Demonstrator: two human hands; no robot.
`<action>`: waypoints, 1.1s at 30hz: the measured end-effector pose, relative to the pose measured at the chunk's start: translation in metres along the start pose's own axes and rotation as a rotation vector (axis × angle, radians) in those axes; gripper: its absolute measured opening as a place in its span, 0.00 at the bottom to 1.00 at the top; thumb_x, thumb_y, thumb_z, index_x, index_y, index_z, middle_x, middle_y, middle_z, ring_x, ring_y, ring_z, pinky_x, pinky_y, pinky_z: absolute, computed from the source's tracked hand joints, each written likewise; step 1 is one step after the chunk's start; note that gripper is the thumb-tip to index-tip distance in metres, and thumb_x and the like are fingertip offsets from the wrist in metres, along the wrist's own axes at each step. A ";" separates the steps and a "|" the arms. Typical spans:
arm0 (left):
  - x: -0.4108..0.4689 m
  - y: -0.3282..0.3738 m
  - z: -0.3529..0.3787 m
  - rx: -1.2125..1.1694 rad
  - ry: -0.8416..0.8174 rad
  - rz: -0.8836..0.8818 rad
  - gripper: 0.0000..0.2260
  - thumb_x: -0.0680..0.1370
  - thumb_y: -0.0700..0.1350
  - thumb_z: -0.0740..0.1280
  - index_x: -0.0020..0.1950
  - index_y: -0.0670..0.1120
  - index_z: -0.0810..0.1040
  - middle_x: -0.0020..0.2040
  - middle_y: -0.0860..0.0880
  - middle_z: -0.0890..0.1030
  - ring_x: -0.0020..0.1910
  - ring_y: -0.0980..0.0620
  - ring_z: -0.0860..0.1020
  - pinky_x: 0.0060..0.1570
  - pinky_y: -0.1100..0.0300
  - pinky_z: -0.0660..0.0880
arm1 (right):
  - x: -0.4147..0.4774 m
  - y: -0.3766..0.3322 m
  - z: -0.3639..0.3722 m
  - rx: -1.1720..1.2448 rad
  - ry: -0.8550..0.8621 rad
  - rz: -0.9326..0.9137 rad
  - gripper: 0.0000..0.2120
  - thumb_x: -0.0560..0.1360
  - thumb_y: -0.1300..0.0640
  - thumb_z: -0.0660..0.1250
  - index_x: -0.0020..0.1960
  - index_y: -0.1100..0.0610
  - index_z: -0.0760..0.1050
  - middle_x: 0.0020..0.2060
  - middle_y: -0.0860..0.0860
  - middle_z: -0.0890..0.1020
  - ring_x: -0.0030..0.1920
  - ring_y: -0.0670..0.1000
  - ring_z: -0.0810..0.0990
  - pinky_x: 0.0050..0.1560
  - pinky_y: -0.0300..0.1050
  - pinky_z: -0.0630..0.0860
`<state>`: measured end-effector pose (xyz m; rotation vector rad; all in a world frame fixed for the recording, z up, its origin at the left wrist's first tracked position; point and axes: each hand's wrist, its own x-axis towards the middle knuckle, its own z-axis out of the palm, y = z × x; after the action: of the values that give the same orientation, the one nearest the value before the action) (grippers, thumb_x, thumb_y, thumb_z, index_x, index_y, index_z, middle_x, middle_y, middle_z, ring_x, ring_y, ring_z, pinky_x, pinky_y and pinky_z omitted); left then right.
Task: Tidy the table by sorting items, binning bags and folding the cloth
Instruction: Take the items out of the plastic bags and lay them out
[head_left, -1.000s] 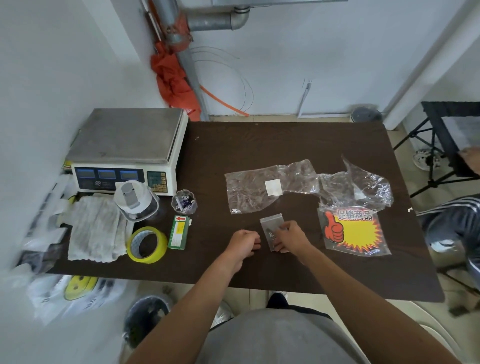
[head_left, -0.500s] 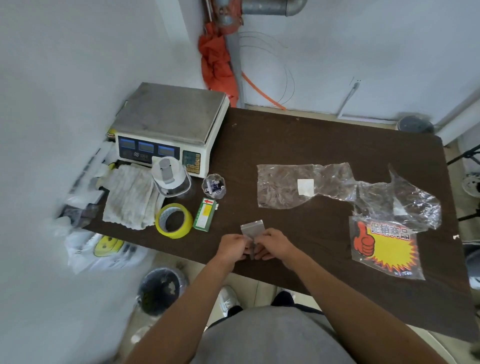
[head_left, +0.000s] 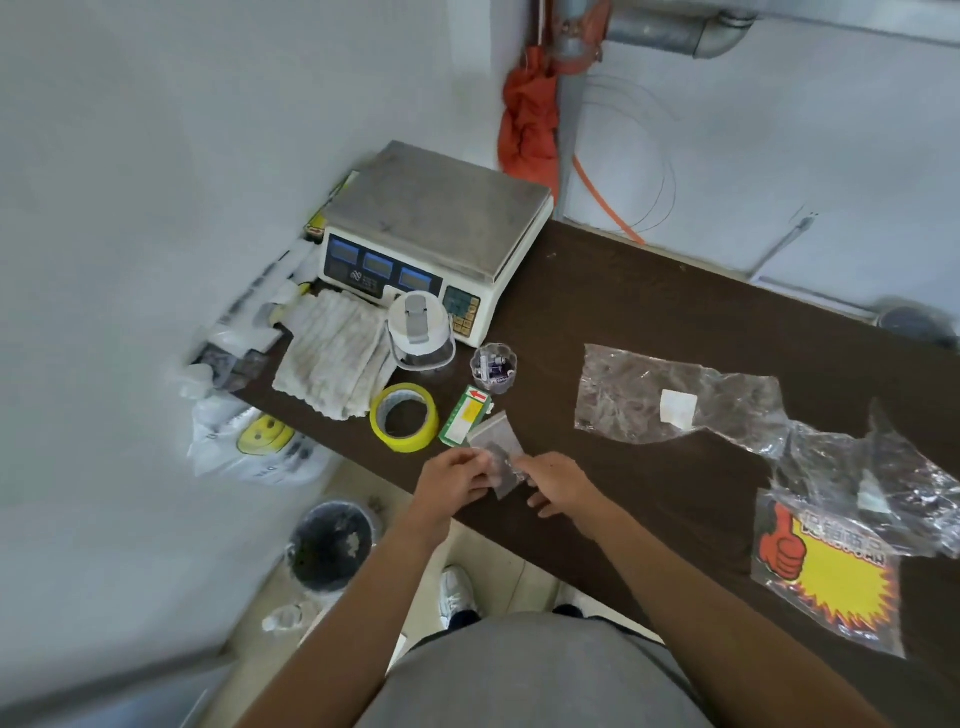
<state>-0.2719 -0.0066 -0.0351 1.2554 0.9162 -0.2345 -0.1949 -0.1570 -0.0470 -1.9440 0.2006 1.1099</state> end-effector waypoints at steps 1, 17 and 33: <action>-0.001 -0.001 -0.004 -0.034 -0.001 0.000 0.03 0.81 0.40 0.68 0.52 0.43 0.81 0.48 0.41 0.87 0.44 0.49 0.85 0.51 0.55 0.80 | -0.001 -0.001 0.002 0.059 -0.060 0.017 0.17 0.78 0.44 0.67 0.55 0.57 0.76 0.47 0.54 0.82 0.40 0.51 0.82 0.37 0.43 0.79; 0.008 -0.040 -0.092 0.080 0.077 -0.017 0.04 0.79 0.43 0.72 0.46 0.43 0.83 0.42 0.43 0.83 0.37 0.50 0.80 0.45 0.56 0.78 | 0.001 -0.008 0.055 -0.025 -0.135 -0.132 0.09 0.77 0.64 0.67 0.57 0.59 0.77 0.43 0.59 0.85 0.30 0.49 0.79 0.32 0.39 0.75; 0.021 -0.025 -0.103 0.277 0.141 0.059 0.04 0.80 0.43 0.68 0.51 0.45 0.82 0.40 0.48 0.85 0.31 0.51 0.81 0.42 0.56 0.79 | 0.017 -0.001 0.070 0.071 0.089 -0.036 0.19 0.79 0.56 0.64 0.69 0.55 0.68 0.50 0.56 0.83 0.35 0.51 0.83 0.36 0.44 0.80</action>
<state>-0.3215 0.0829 -0.0703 1.5687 0.9894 -0.2341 -0.2284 -0.1000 -0.0755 -1.9283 0.2487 0.9805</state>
